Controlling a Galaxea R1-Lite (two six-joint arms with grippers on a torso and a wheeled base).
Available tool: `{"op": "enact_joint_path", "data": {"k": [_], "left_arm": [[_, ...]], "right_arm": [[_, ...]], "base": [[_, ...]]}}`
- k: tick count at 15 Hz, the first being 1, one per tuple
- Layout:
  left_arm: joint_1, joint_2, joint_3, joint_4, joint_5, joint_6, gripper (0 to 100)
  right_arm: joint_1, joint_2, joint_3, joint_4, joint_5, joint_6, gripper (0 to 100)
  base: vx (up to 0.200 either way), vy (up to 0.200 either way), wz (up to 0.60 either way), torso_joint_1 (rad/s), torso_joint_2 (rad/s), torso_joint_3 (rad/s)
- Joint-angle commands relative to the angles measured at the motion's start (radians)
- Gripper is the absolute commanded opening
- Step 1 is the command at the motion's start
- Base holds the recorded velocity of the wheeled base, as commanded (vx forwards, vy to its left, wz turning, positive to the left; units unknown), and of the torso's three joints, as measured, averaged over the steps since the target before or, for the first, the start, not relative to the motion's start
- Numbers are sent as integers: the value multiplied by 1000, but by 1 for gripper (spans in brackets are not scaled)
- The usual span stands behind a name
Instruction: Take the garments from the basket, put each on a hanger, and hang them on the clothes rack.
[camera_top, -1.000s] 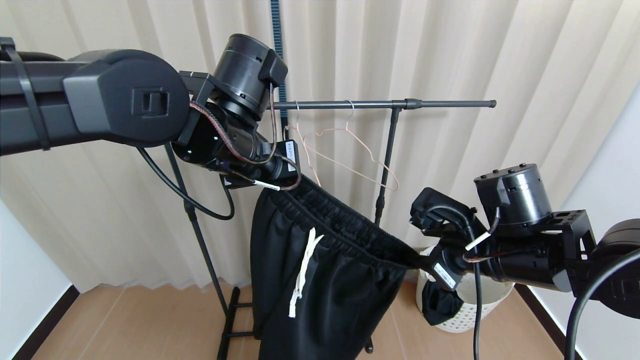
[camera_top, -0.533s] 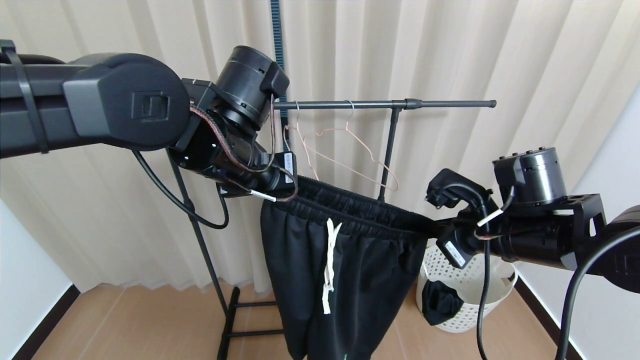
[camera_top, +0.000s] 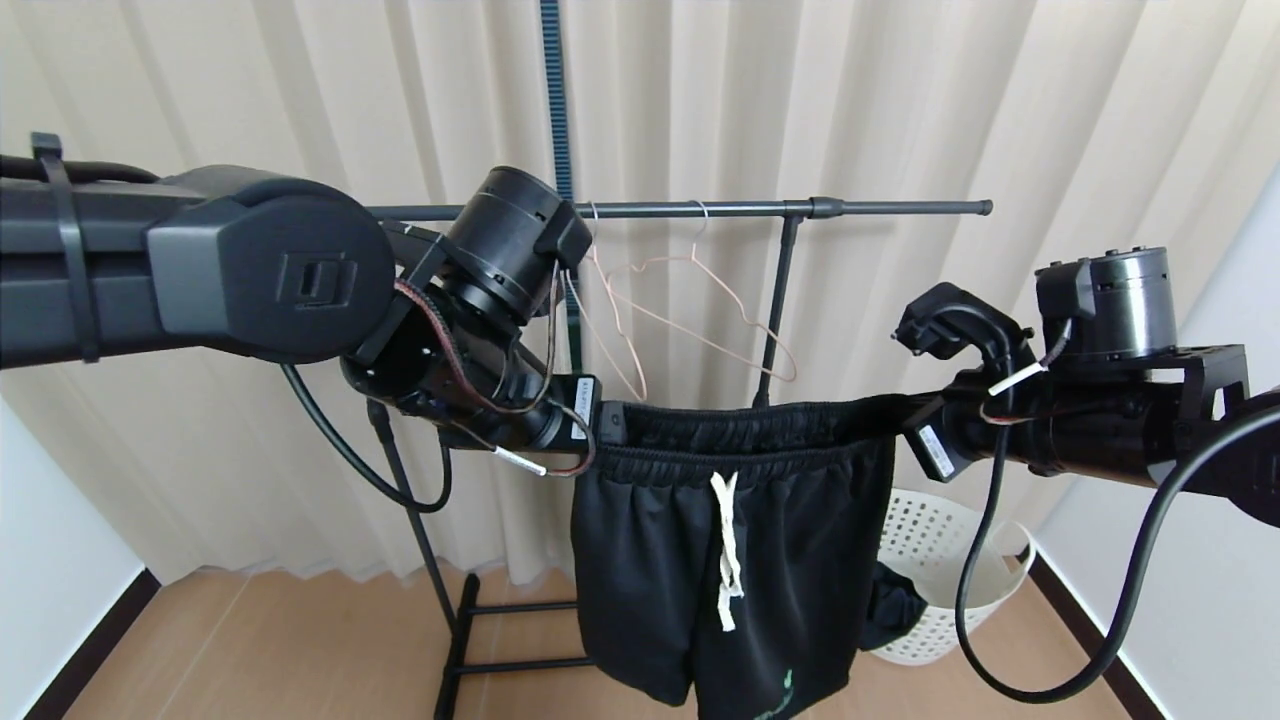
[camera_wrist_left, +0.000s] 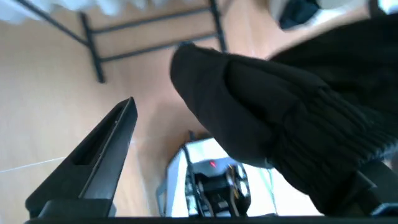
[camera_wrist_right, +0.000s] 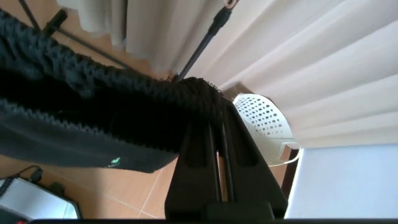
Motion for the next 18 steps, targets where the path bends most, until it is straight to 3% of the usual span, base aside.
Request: {"op": "enact_joint_path", "data": {"k": [1,3,4,5,7,9,12,14,18], "left_arm": [[14,-92,10,-2,-213,-2,100],[74,-159,11,3,-463,-4,100],[74,-159,11,3,-463,-4,100],[120,-185,16,6,-567,-4,100],[148,-190,45,3,-589,1,100],[140,-149,77,0,-477,3,100],[76,13,28,0,-15,-19,100],[53,66,-19,-2,91,-54,100],[42,120,-96,-8,141,-74,100]], "right_arm": [[-1,14,-9,-1,-37,3,0],[-1,39,-17,-3,-83,4,0],[-1,39,-17,-3,-83,4,0],[-5,42,-26,-3,-91,6,0],[-16,37,-26,-3,-92,6,0],[-24,33,-24,-3,-94,6,0],[-24,30,-23,-3,-94,6,0],[-24,28,-23,-3,-94,6,0],[-27,25,-17,-1,-95,6,0]], "base": [[0,0,0,0,0,0],[0,0,0,0,0,0],[0,0,0,0,0,0],[0,0,0,0,0,0],[0,0,0,0,0,0],[0,0,0,0,0,0],[0,0,0,0,0,0],[0,0,0,0,0,0],[0,0,0,0,0,0]]}}
